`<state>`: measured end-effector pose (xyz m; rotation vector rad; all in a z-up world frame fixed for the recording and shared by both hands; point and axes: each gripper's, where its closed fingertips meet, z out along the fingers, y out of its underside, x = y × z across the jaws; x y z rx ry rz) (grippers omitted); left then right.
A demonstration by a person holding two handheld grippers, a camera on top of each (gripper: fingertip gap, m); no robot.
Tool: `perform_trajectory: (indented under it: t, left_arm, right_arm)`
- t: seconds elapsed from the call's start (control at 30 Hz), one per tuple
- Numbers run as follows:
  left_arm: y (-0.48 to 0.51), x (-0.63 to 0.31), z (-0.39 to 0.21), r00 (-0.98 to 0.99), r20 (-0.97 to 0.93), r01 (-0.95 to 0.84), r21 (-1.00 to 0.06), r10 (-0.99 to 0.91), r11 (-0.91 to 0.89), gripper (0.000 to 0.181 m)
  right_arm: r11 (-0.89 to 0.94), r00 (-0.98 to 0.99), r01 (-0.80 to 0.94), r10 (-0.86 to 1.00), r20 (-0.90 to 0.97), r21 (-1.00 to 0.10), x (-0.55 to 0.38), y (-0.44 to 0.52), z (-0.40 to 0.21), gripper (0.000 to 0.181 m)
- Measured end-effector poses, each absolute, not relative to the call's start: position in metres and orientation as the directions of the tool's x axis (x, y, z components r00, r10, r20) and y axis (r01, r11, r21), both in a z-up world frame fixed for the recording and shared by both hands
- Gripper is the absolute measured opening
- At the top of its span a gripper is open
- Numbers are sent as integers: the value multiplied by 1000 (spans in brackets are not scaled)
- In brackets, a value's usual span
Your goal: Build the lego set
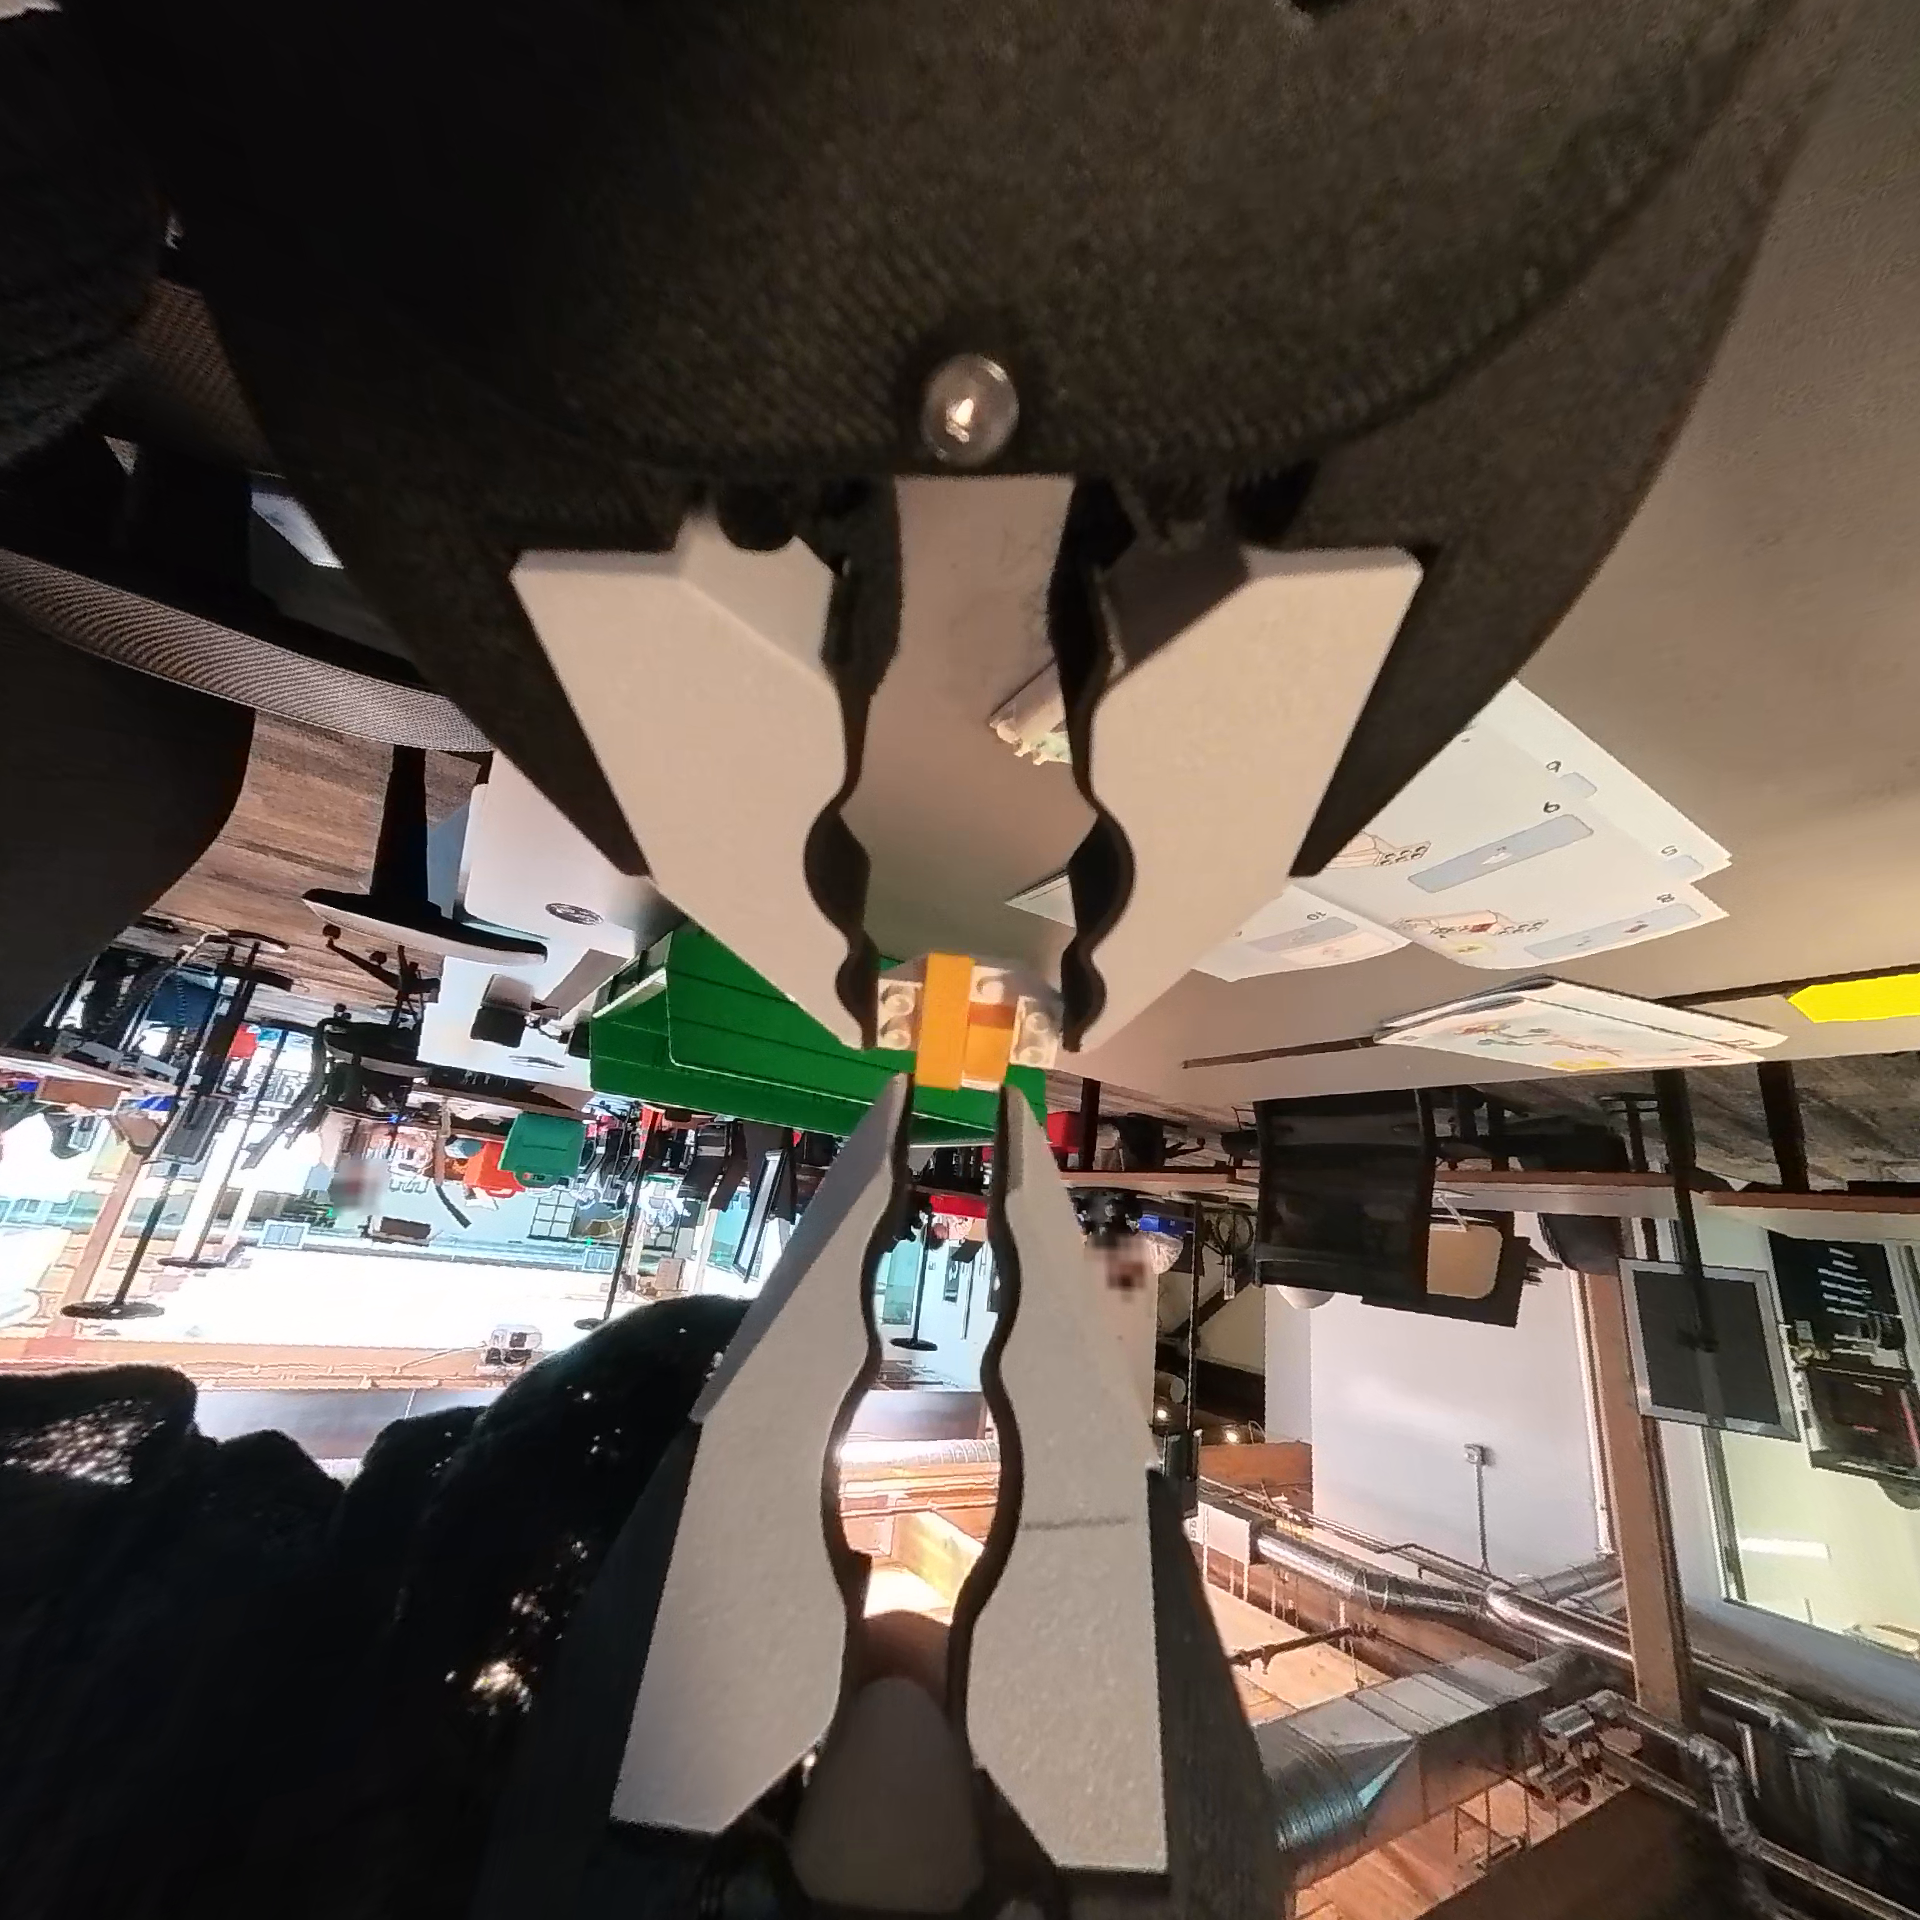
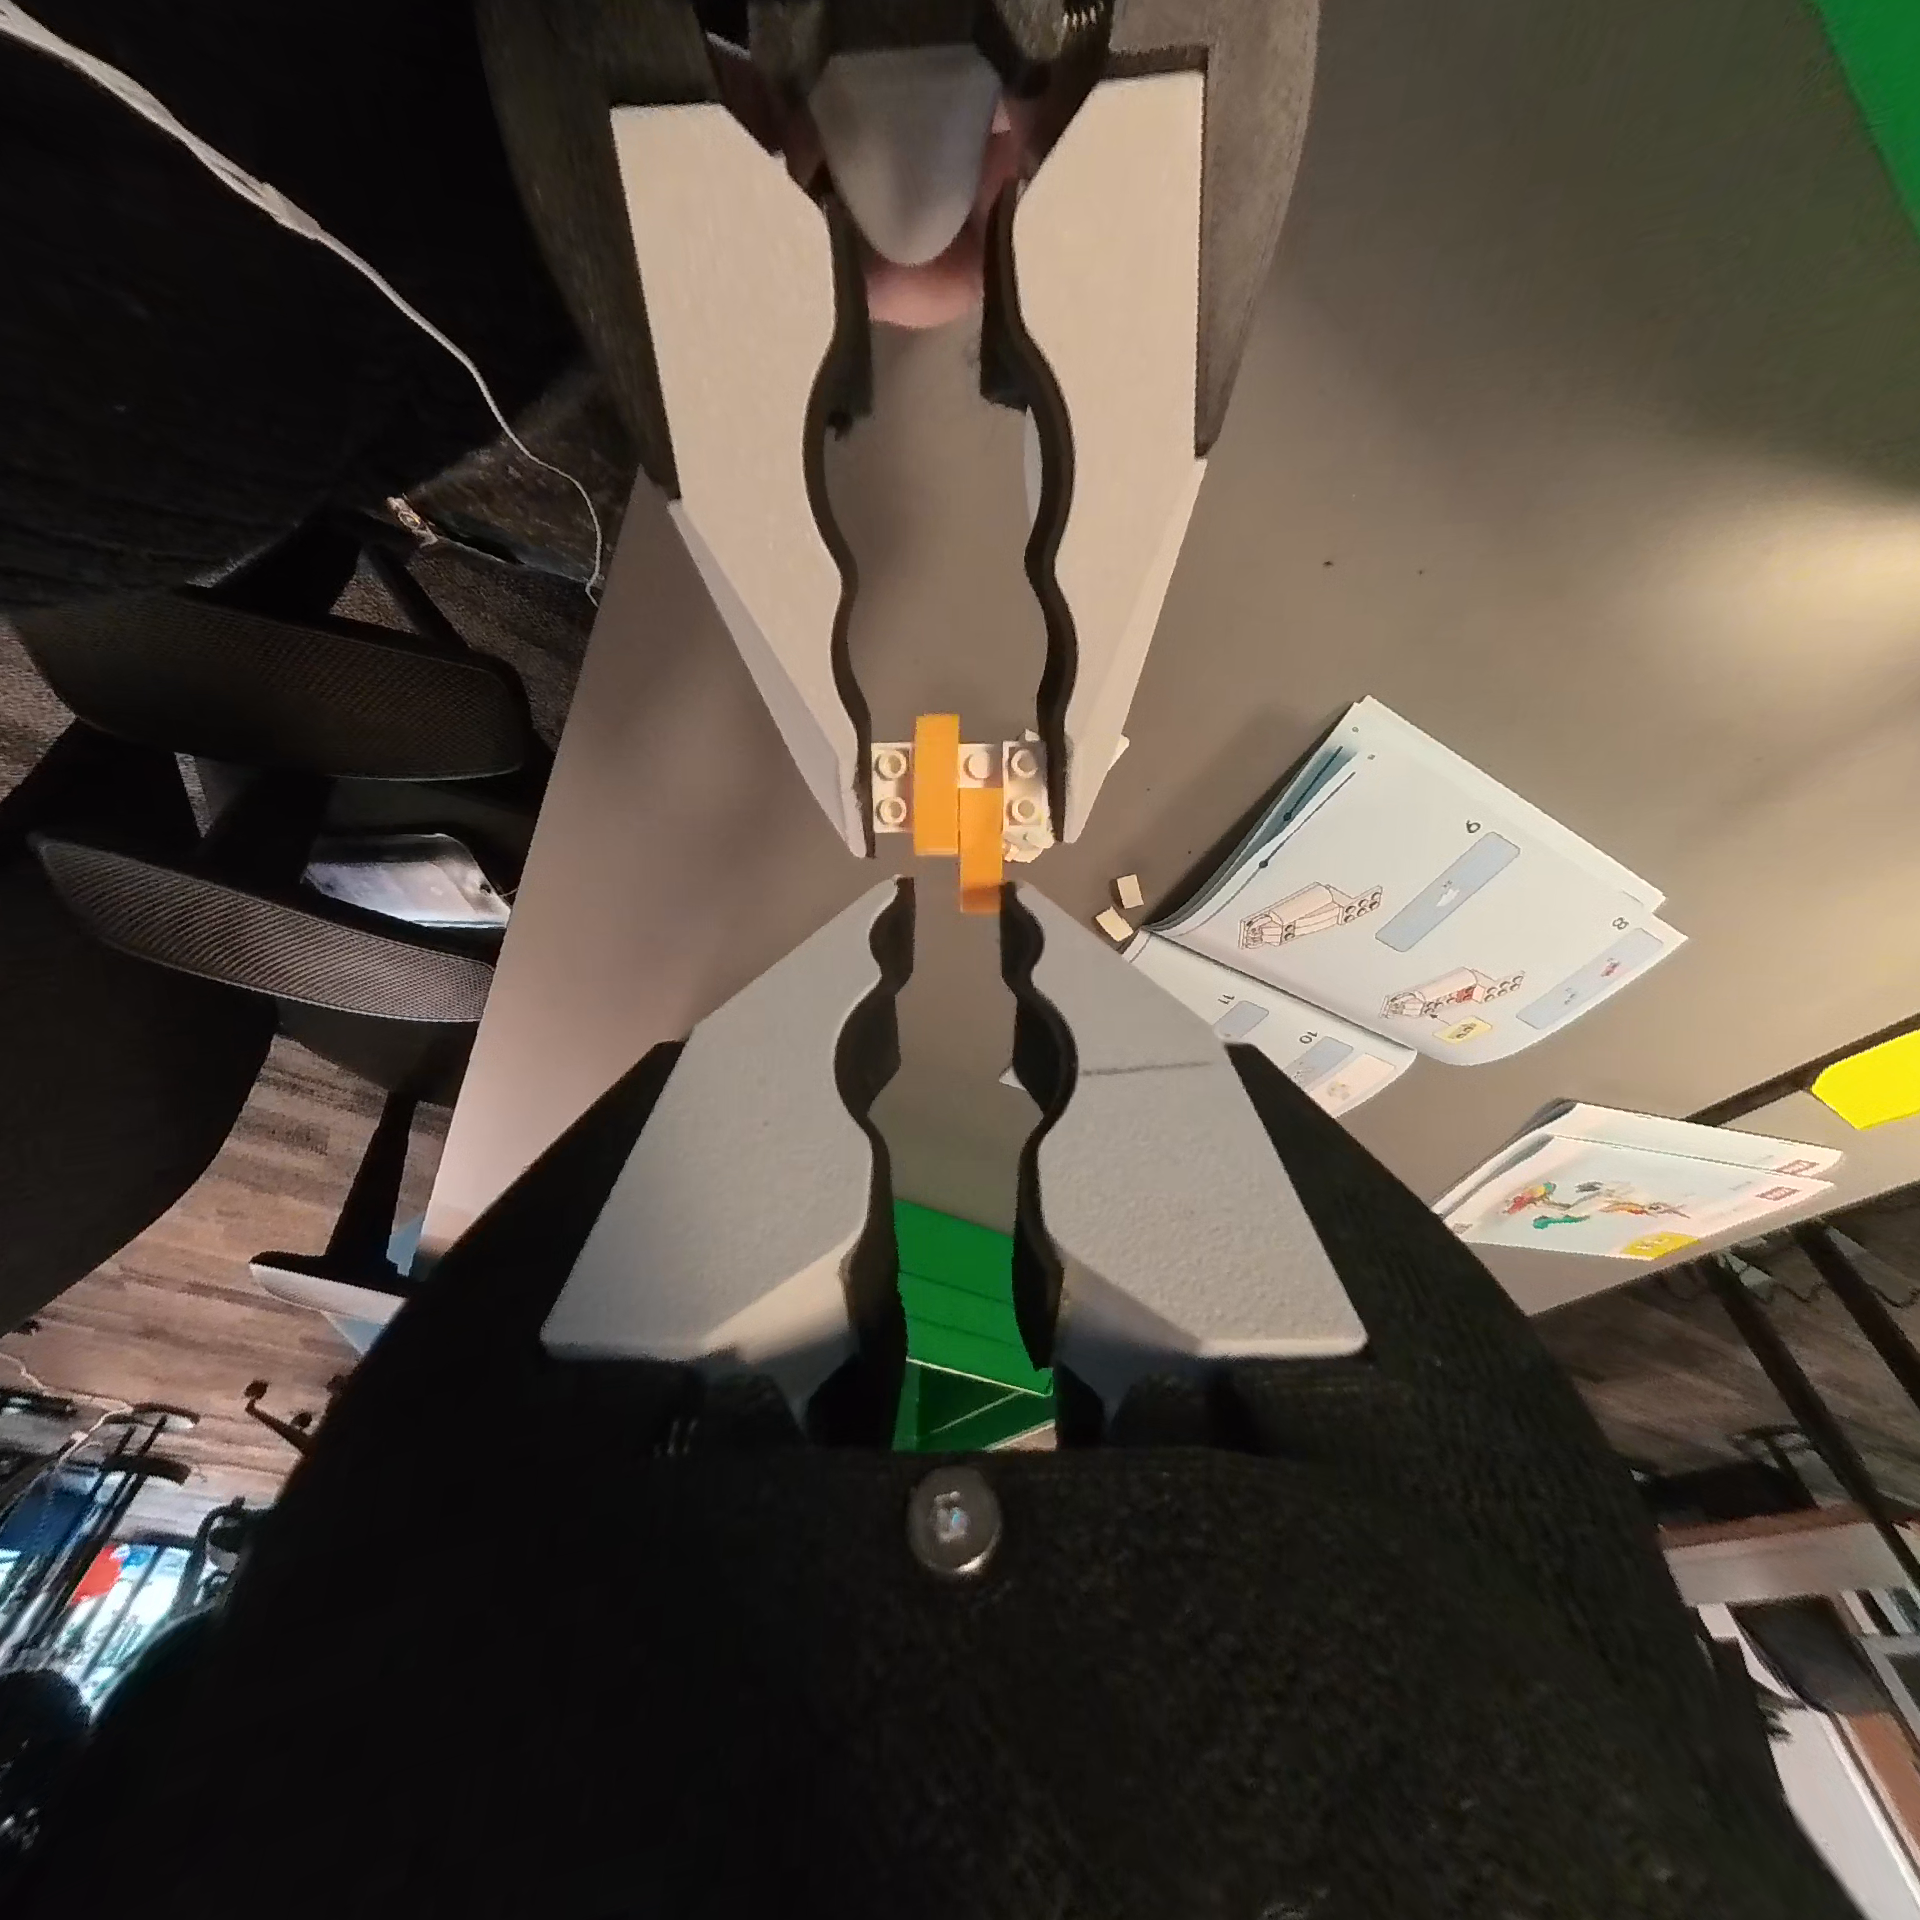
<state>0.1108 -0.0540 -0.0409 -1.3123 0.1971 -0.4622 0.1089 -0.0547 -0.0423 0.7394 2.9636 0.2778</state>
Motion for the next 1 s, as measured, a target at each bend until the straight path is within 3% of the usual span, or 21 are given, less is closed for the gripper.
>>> perform_trajectory:
  t: [0.23,0.37,0.47,0.53,0.6,0.77,1.0]
  left_arm:
    - [-49,108,-50,902,111,182,-974,-418,133,34]
    - [-46,103,-57,896,121,164,-984,-428,65,34]
    - [-45,99,-62,890,138,164,-986,-435,22,33]
    - [-45,99,-65,882,147,159,-987,-448,-10,33]
    - [-46,102,-69,868,157,153,-987,-471,-47,33]
    - [-54,113,-73,812,197,143,-980,-550,-140,33]
    - [-62,121,-73,775,206,119,-976,-598,-182,33]
  right_arm:
    - [857,-870,486,493,2,174,110,-49,-42,17]
    - [849,-854,521,517,63,95,112,-45,-41,22]
    - [880,-865,475,469,181,-9,111,-44,-48,44]
    - [925,-867,367,380,322,-102,104,-49,-53,73]
    - [969,-847,217,248,471,-119,101,-54,-58,85]
    - [999,-767,-41,-46,640,24,107,-64,-77,78]
    - [988,-722,-152,-114,683,4,108,-84,-80,56]
